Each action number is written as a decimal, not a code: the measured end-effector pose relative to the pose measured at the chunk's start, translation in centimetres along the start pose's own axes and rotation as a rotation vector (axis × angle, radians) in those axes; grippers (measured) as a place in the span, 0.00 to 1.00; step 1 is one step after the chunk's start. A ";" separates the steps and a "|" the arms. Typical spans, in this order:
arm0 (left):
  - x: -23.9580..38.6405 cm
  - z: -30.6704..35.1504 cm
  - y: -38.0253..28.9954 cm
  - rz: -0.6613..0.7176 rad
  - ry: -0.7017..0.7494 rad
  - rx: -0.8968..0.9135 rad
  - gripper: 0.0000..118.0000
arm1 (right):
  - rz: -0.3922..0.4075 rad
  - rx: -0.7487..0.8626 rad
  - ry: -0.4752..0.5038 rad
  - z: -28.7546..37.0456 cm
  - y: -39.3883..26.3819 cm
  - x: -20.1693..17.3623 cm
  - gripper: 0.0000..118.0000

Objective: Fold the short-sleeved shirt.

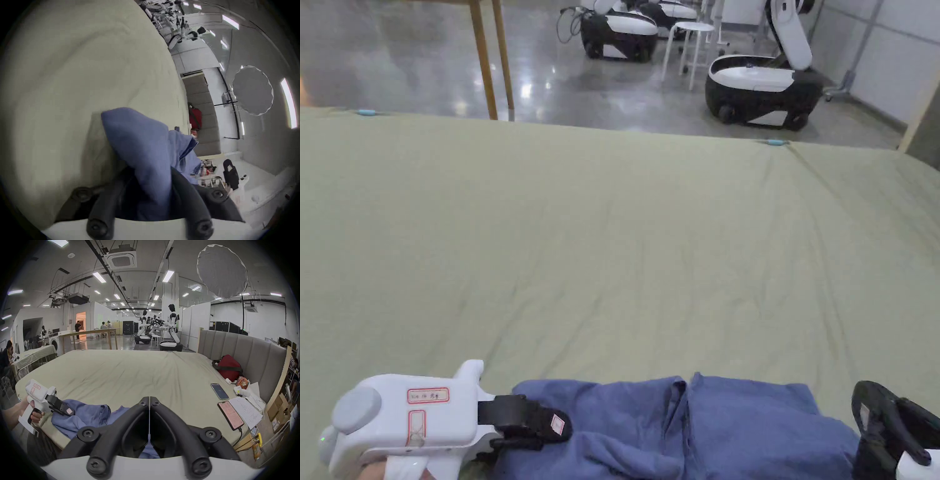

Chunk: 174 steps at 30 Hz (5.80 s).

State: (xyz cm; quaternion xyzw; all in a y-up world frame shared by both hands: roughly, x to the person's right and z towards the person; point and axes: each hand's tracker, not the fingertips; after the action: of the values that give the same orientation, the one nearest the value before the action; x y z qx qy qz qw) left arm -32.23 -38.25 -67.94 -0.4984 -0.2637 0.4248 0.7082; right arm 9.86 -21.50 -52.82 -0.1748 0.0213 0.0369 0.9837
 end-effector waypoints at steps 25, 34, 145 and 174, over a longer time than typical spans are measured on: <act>21.1 5.1 -4.2 -0.459 0.758 0.254 0.08 | -0.008 0.030 0.066 1.3 -0.4 -0.1 0.02; 23.6 -8.9 -10.3 -0.689 0.874 0.133 0.08 | -0.033 -0.007 0.012 1.4 -1.2 1.6 0.02; 9.0 26.4 5.3 -0.360 0.484 0.451 0.05 | -0.288 -0.332 0.553 -12.7 1.4 0.3 0.02; 25.8 5.3 -9.2 -0.885 0.714 1.056 0.05 | 0.076 0.275 0.030 -3.6 7.1 -3.3 0.04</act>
State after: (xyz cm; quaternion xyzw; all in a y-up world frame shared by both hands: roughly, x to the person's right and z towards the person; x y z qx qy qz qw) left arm -20.44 -14.64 -58.73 -0.0500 0.0434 -0.0144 0.9977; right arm 5.85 -16.29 -58.45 -0.0377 0.0476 0.0683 0.9958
